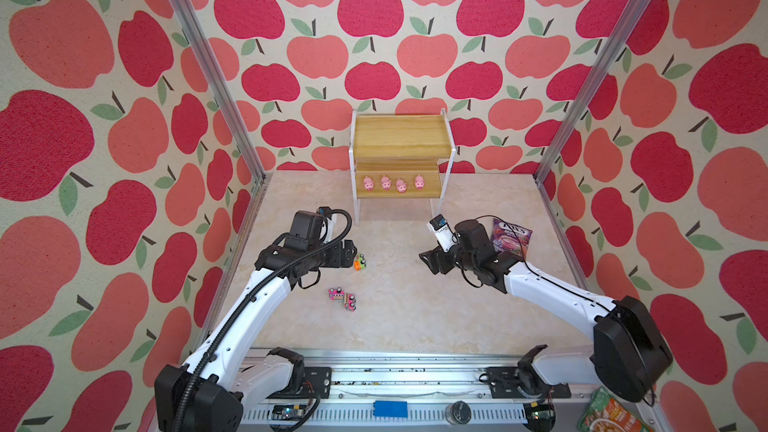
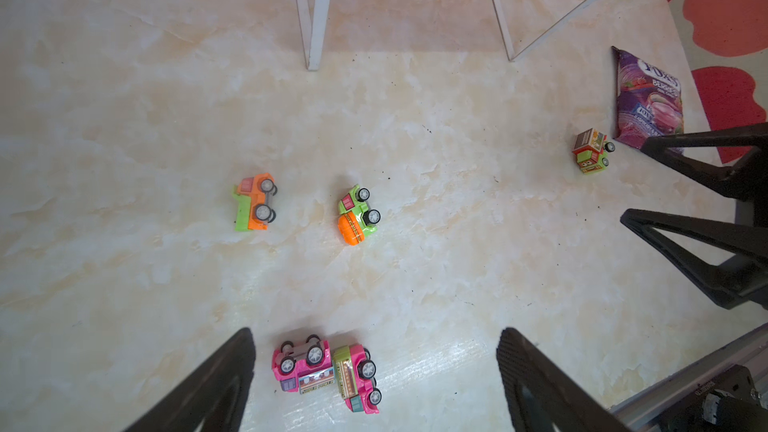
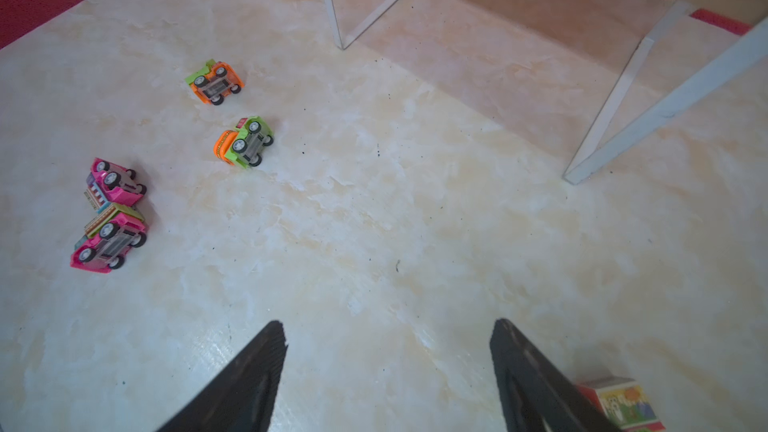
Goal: Place and organize the plastic toys onto the shelf
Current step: 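Move the right gripper over the green toy truck by the candy bag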
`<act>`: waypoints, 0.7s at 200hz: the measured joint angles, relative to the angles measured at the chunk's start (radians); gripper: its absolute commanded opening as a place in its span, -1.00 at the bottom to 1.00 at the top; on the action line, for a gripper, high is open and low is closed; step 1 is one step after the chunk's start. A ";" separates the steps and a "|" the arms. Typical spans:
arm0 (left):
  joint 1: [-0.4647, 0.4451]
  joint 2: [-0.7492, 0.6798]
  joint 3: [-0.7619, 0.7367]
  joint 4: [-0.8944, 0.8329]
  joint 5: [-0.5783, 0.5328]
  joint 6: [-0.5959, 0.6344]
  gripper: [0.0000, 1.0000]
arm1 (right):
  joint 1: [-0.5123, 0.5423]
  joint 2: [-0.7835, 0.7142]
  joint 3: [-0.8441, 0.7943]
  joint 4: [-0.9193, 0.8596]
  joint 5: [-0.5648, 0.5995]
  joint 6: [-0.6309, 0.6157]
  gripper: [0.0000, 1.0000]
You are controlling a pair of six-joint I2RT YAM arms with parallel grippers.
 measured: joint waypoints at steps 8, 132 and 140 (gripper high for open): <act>0.002 0.018 0.000 0.000 -0.008 0.000 0.87 | 0.002 -0.012 -0.022 0.001 0.013 0.032 0.57; -0.075 0.268 0.058 -0.048 -0.051 -0.039 0.85 | -0.072 -0.043 -0.047 -0.145 0.327 0.294 0.37; -0.094 0.283 0.074 -0.060 -0.054 -0.039 0.84 | -0.088 -0.042 -0.047 -0.157 0.332 0.312 0.37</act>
